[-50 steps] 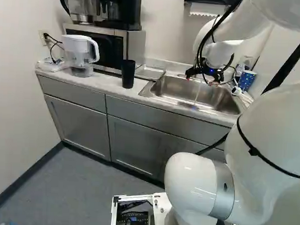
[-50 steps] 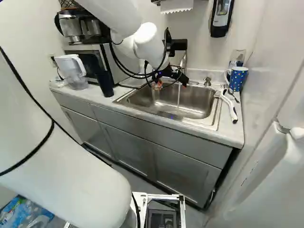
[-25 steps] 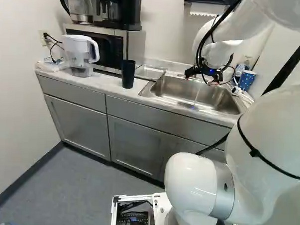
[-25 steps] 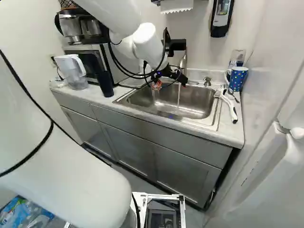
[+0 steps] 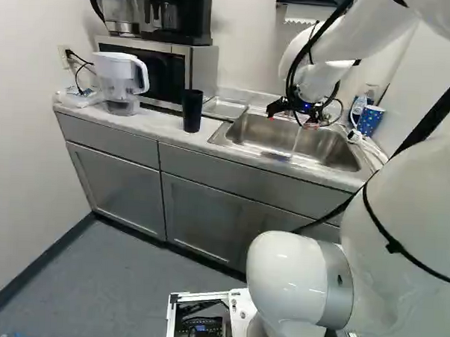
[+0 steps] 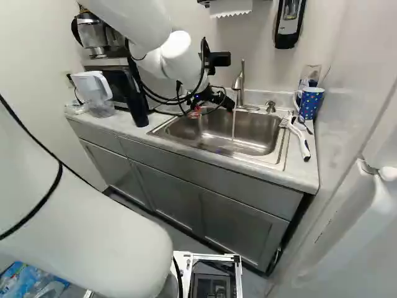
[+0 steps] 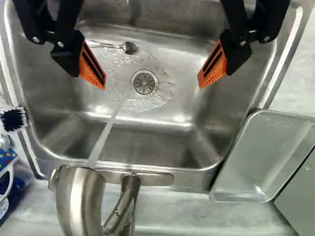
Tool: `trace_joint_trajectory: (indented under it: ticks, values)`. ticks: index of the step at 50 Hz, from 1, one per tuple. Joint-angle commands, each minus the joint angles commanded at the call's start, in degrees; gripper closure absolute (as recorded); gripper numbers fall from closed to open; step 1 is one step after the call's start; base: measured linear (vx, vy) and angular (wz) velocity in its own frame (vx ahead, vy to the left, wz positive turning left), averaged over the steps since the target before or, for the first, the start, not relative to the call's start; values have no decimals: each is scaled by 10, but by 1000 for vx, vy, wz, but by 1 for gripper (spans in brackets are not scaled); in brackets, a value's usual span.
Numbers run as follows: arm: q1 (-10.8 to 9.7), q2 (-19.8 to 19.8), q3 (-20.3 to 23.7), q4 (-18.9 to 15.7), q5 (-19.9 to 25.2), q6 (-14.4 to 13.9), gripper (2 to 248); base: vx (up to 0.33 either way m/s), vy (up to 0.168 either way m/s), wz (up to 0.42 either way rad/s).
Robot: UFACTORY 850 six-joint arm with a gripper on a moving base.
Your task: Rinse the cup and place it in the tray
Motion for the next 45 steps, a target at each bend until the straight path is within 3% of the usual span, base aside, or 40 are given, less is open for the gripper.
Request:
trace_joint_trajectory:
  ticks: [45]
  values:
    - [95, 32, 28, 0, 0, 0, 3, 0, 0, 0]
